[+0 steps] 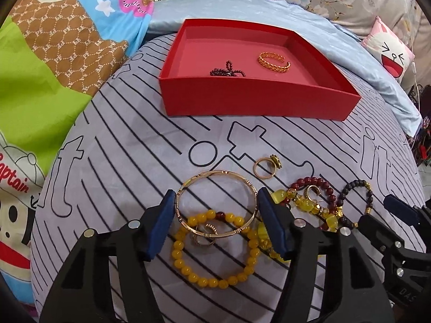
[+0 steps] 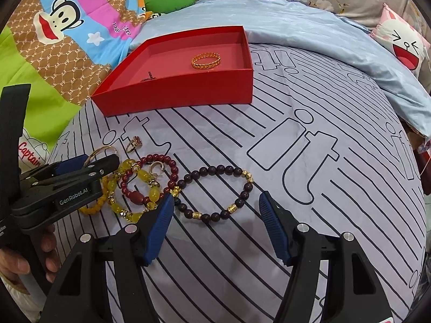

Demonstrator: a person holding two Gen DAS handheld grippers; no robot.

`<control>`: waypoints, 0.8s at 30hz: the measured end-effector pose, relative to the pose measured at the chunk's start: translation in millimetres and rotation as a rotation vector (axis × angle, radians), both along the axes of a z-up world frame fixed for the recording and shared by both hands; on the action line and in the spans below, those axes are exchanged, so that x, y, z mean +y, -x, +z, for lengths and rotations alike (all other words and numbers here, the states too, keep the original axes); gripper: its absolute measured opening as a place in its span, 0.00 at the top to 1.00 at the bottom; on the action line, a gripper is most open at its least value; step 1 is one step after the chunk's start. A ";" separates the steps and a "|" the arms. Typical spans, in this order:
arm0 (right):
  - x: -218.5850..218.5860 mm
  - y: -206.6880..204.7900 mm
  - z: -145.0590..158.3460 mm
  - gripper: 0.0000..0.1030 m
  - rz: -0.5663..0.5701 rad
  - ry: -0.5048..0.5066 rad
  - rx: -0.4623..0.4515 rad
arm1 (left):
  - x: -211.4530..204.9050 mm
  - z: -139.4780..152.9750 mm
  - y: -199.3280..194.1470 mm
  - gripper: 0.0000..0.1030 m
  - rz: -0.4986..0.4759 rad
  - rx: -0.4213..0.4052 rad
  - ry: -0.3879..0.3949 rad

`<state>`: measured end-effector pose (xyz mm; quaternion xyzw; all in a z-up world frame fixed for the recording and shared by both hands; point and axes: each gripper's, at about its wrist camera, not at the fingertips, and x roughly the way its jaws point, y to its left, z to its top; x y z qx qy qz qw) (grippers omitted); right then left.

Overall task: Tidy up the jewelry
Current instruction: 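Withdraw both tools from the red box back over the bracelets, then grasp the thin rose-gold bangle with the left tool while the right tool grasps the yellow beaded bracelet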

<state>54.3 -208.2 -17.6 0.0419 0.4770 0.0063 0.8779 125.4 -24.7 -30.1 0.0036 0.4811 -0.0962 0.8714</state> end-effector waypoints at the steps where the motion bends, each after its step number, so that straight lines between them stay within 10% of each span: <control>1: 1.8 0.8 0.7 0.38 0.005 0.000 -0.001 | 2.1 1.8 1.6 0.43 0.003 -0.001 0.005; 24: 43.6 -9.8 -10.2 0.70 0.108 -0.054 0.027 | 22.8 7.2 22.2 0.42 0.023 0.016 0.023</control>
